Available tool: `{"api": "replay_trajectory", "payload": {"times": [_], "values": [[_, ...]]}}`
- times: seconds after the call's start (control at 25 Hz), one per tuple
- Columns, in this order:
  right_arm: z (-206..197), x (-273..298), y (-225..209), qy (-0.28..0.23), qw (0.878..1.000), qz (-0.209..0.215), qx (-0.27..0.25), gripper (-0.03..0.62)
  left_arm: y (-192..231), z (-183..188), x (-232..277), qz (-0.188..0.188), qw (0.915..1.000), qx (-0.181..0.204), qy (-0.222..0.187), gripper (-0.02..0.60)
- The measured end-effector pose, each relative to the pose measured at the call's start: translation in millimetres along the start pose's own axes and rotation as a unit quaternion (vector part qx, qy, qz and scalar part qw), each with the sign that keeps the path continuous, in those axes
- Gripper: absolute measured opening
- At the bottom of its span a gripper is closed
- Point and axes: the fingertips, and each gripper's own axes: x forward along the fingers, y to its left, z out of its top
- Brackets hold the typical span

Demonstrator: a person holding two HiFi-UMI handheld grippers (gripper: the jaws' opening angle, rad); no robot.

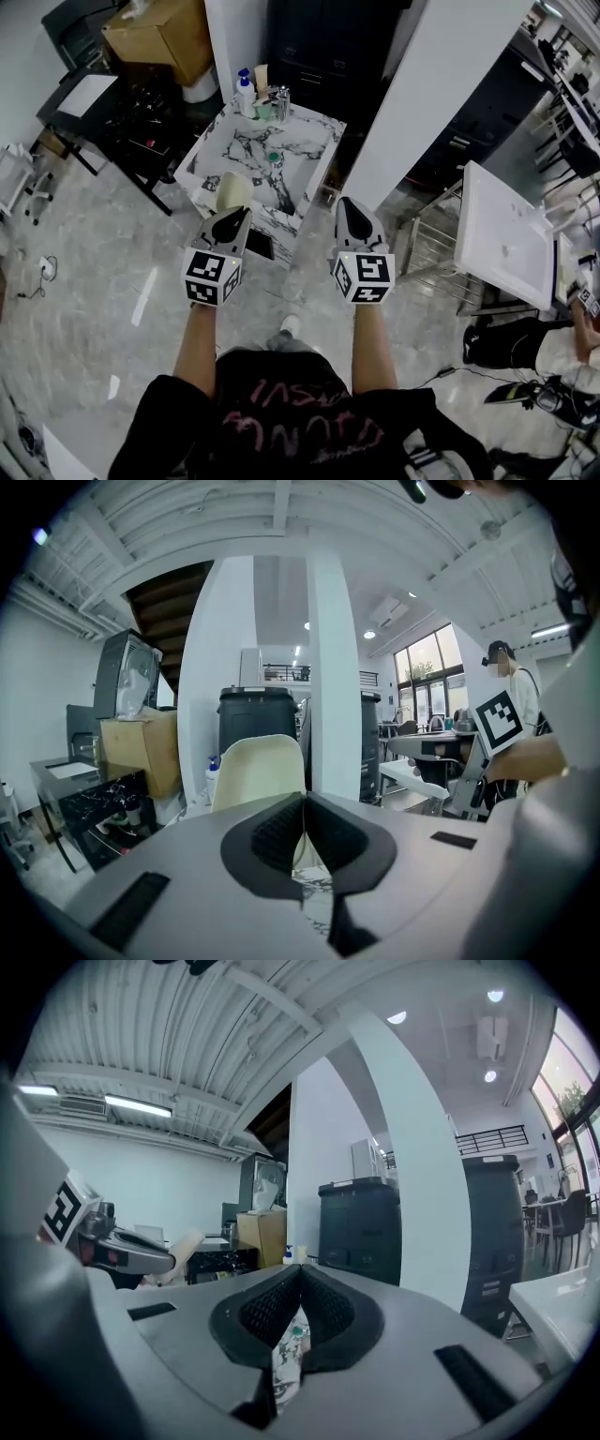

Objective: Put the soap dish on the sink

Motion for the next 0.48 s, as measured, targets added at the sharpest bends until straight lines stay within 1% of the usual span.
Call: {"api": "replay_trajectory", "payload": {"times": [0.08,0.2,0.48], "values": [[-1,6,-10,0.003,1.000,0.001,-0.003,0.014,-3,2,12,-0.002,1.0000,0.003,0.005,0.021],[2,9,-25,-0.002,1.000,-0.004,0.007,0.014,-9,8,26,-0.008,0.9999,0.012,0.009,0.021],[6,12,-44,-0.008,1.000,-0.015,0.007,0.014,-14,29,46,-0.018,0.9994,0.030,-0.004,0.021]]}}
